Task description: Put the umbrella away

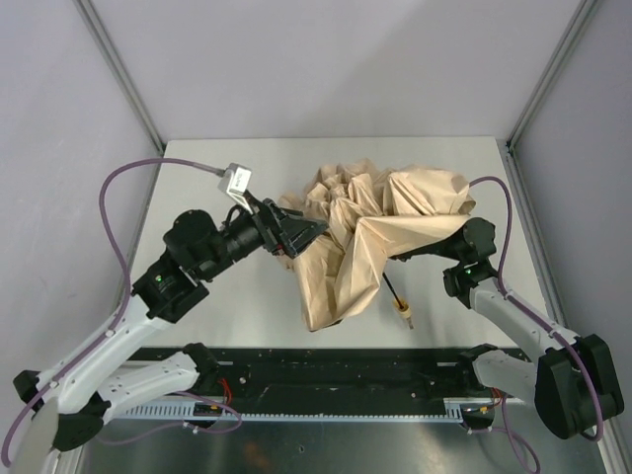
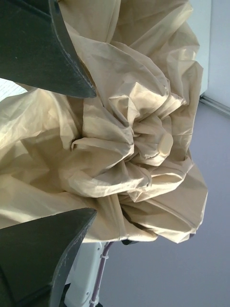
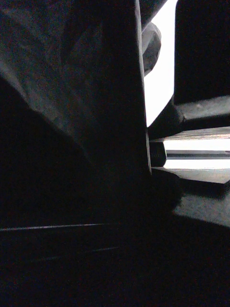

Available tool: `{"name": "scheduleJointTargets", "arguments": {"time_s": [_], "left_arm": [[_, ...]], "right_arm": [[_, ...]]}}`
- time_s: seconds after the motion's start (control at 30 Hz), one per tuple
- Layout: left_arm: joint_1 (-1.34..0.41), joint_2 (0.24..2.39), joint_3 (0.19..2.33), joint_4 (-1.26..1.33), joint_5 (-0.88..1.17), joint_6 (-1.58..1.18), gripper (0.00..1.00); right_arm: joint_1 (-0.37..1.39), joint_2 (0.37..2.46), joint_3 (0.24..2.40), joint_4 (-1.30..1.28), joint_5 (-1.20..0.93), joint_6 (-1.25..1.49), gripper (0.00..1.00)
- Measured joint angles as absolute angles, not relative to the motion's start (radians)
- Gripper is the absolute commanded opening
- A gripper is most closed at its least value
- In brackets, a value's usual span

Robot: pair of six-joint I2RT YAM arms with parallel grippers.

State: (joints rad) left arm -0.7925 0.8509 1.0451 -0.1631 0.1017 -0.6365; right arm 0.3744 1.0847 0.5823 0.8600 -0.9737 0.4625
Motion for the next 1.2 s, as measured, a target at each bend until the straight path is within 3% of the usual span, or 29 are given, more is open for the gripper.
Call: {"name": "scheduleJointTargets", "arguments": {"time_s": [0.2,0.57,0.87,0.97,1.2], "left_arm": [[-0.790,0.906,1.040,-0.171,0.069,-0.653,0.99],[-0.784,0.648,0.926,-0.205,-0.020,-0.761,0.99],[-0.782,0.811,0.926,-0.262,0.094,-0.857,0.90],[-0.780,0.849,0.927,-0.272,0.122,-0.862,0.98],[-0.777,0.947,0.985,-0.128,0.287,-0.815,0.99]], "right_arm": [[0.379,1.085,0.582,0.860,-0.967,0.470,0.00],[0.356,1.082,0.582,0.839,-0.965,0.469,0.00],[0.351,1.071,0.582,0.818,-0.965,0.466,0.00],[0.356,1.065,0.582,0.812,-0.962,0.462,0.00],[0.431,1.062,0.582,0.746,-0.923,0.422,0.00]]}}
